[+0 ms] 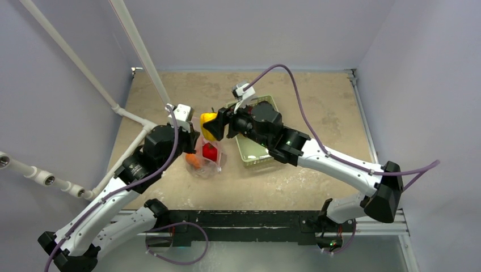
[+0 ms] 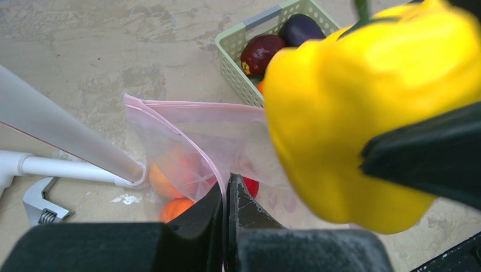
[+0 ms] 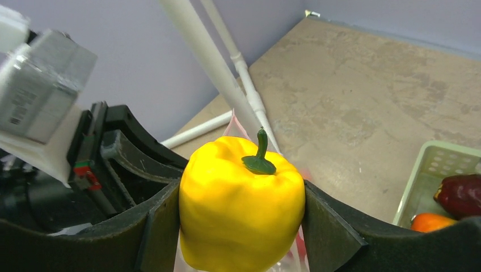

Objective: Place the food in the zip-top bag and seal the zipper
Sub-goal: Place the fake vegetable in the zipper food storage bag.

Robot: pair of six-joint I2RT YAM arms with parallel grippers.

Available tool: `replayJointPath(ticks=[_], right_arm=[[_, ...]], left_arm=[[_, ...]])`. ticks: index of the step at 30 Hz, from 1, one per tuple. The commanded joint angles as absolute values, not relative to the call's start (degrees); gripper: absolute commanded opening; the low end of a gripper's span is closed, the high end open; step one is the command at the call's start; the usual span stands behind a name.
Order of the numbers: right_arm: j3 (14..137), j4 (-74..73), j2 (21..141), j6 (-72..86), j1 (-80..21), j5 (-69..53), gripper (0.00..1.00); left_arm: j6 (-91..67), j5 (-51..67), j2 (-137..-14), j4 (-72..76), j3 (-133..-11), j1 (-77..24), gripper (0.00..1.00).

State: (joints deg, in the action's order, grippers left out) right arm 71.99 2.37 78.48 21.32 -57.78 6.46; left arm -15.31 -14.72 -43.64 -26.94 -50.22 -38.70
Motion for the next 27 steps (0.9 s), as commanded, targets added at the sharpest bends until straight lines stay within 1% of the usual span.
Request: replayJointPath(ticks=[1,12,17,21,27], right_arm=[[72.2,3.8,80.1,19.3,-60.0,8.4,0.16],[70.4,-1.8,83.0,20.3,-62.2,21.9,0.16],[70.4,-4.4,83.7,21.4,-62.4,26.8,0.25],[70.9,-4.0,83.7,21.2,-62.9,26.3,0.39],[73.1,-2.0,84.9,20.2,-64.7,24.7,0.69]], left_arm=[[-13.9,-13.3,-42.3,-23.8,-49.8,-38.6,0.00],[-13.8,-13.2,-40.5,-23.3,-49.4,-38.6,0.00],[-13.7,-13.4,-40.5,-23.3,-49.5,-38.6,0.00],[-13.7,-13.4,-40.3,-23.2,-49.4,-38.6,0.00],[-13.7,-13.3,-40.5,-23.3,-49.4,-38.6,0.00]])
